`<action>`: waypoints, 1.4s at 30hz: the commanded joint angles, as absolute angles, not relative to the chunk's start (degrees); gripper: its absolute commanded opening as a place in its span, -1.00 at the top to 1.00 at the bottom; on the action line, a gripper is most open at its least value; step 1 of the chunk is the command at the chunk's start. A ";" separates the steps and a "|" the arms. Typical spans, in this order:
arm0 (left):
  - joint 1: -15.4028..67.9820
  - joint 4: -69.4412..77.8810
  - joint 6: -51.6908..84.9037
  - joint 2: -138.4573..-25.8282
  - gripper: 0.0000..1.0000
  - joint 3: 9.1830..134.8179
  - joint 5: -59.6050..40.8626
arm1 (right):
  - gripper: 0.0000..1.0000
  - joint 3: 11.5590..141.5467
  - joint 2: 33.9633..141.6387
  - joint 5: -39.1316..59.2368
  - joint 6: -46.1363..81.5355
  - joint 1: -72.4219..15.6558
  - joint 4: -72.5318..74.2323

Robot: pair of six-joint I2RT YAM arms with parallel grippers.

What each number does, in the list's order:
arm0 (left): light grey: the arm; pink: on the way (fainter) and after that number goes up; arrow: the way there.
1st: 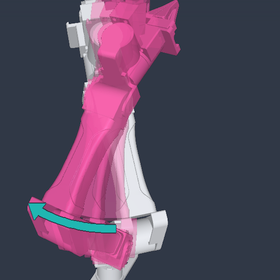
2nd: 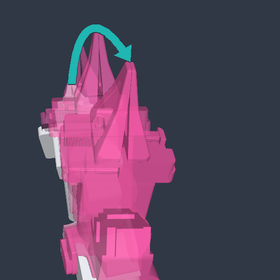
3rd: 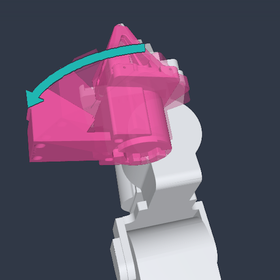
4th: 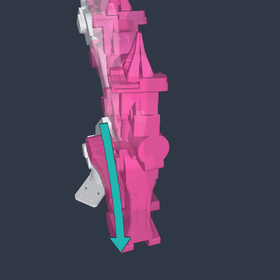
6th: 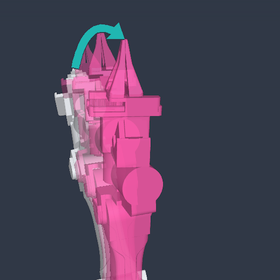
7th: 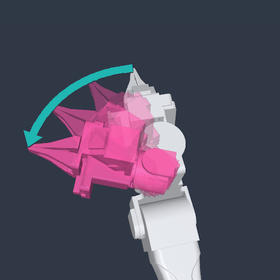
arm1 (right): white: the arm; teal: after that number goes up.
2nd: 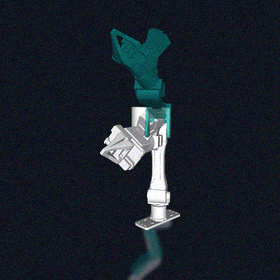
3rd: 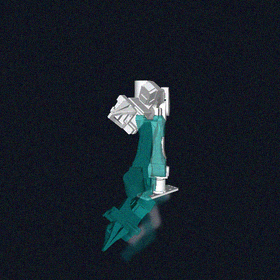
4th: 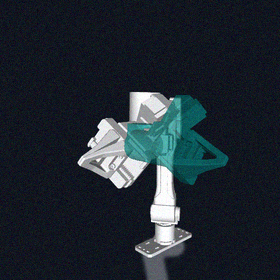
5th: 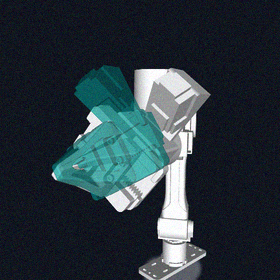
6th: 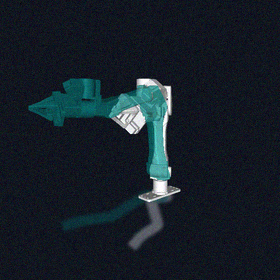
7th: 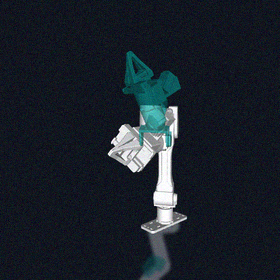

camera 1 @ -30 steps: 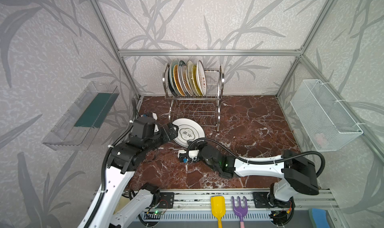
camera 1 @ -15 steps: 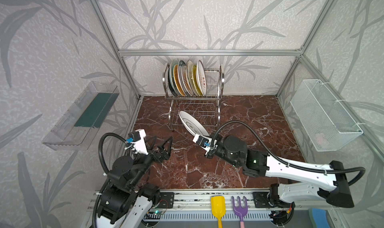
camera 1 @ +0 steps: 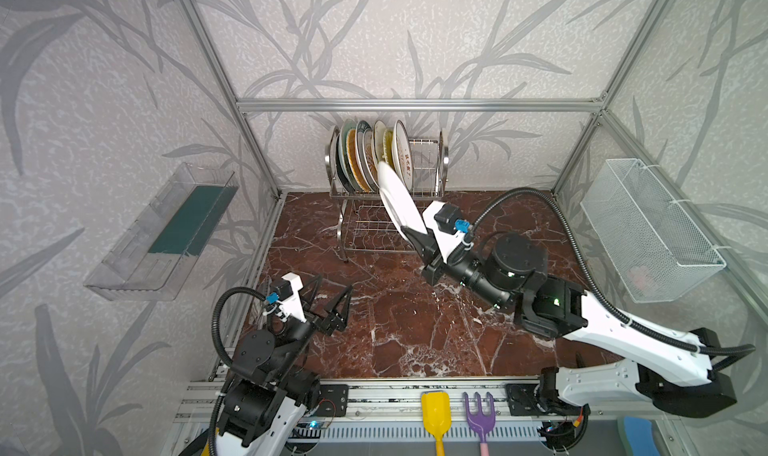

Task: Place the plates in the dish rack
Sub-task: 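Lift the emblem plate toward the rack's upper tier with the right gripper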

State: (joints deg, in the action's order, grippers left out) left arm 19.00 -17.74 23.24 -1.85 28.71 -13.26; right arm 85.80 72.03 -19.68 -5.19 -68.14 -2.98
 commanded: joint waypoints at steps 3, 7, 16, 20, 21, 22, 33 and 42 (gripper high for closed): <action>19.16 -22.06 26.00 -2.00 -0.98 28.21 -16.28 | 1.00 97.67 77.07 -22.42 0.07 -61.53 -3.37; 19.16 -21.68 26.50 -0.76 -0.97 27.17 -15.08 | 1.00 105.31 82.35 -22.38 3.49 -55.34 -6.56; 19.07 -21.70 26.29 -0.42 -0.97 27.24 -15.38 | 1.00 120.43 95.92 -18.85 9.49 -46.38 -13.00; 18.99 -21.36 26.31 -0.44 -0.97 27.10 -16.05 | 1.00 126.89 102.18 -18.57 9.34 -45.02 -15.22; 18.93 -21.39 26.36 -0.41 -0.97 27.07 -16.03 | 1.00 128.65 103.61 -18.75 9.37 -44.68 -15.95; 18.98 -21.36 26.29 -0.40 -0.97 27.12 -16.04 | 1.00 130.04 104.83 -18.87 9.50 -44.38 -16.73; 18.81 -21.07 26.43 -0.44 -0.97 27.07 -16.80 | 1.00 143.75 115.52 -19.39 11.34 -42.11 -23.70; 18.55 -21.00 26.54 -0.41 -0.98 26.98 -16.88 | 1.00 149.79 120.69 -19.67 12.81 -40.94 -26.80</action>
State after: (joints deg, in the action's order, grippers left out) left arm 18.94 -22.22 26.59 -0.91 27.59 -16.21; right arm 146.91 120.18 -19.03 12.27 -41.36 -27.94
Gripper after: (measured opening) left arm 0.987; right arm 0.107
